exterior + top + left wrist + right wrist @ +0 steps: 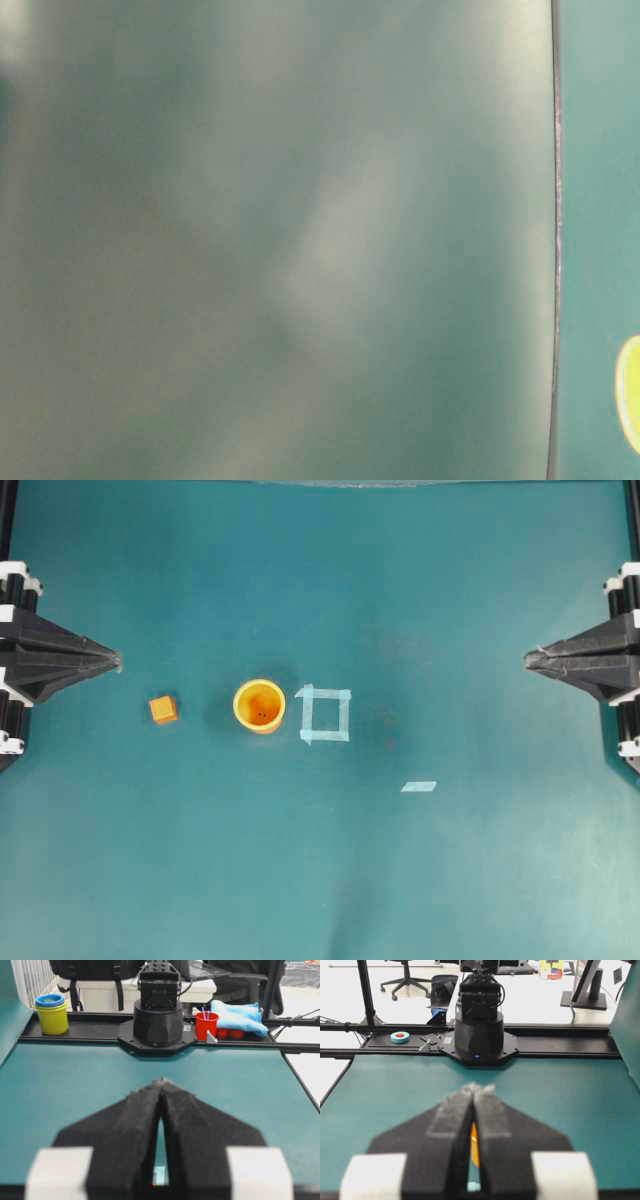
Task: Move the block toward the cup with right arm.
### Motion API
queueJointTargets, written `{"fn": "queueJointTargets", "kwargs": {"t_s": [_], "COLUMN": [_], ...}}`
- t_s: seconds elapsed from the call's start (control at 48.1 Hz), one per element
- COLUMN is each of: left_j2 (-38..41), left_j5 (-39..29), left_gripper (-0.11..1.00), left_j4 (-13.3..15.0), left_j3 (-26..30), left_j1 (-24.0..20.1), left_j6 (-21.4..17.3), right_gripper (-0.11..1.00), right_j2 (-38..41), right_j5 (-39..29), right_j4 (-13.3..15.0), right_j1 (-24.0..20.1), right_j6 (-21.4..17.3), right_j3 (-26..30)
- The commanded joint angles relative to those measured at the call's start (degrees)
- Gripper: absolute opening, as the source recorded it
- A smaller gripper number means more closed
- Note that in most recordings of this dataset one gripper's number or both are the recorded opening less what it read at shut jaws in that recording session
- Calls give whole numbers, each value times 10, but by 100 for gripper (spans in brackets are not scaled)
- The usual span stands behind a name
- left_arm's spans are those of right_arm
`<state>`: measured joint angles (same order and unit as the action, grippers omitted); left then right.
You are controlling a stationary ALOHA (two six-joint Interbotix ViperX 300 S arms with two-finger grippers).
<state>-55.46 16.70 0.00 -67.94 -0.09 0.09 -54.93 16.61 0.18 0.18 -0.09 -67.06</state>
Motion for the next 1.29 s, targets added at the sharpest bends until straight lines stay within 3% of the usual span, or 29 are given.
{"fn": "queueJointTargets", "kwargs": {"t_s": [0.0,0.582,0.915,1.269], "left_j2": [9,11,11,11], "left_j5": [-2,-2,-2,-3], "left_gripper": [-1,0,0,0], "left_j4": [-3,-3,-3,-3], "left_j3": [17,17,17,17], "left_j1": [-1,-1,-1,-1], "left_j6": [8,7,9,10], "right_gripper": [0,2,29,46], "right_j2": [3,76,174,316], "right_j5": [2,-41,-56,-63], "right_j4": [0,0,7,11], "right_j1": [-1,11,23,36], "right_j6": [3,2,4,5], "right_j3": [9,79,142,233]}}
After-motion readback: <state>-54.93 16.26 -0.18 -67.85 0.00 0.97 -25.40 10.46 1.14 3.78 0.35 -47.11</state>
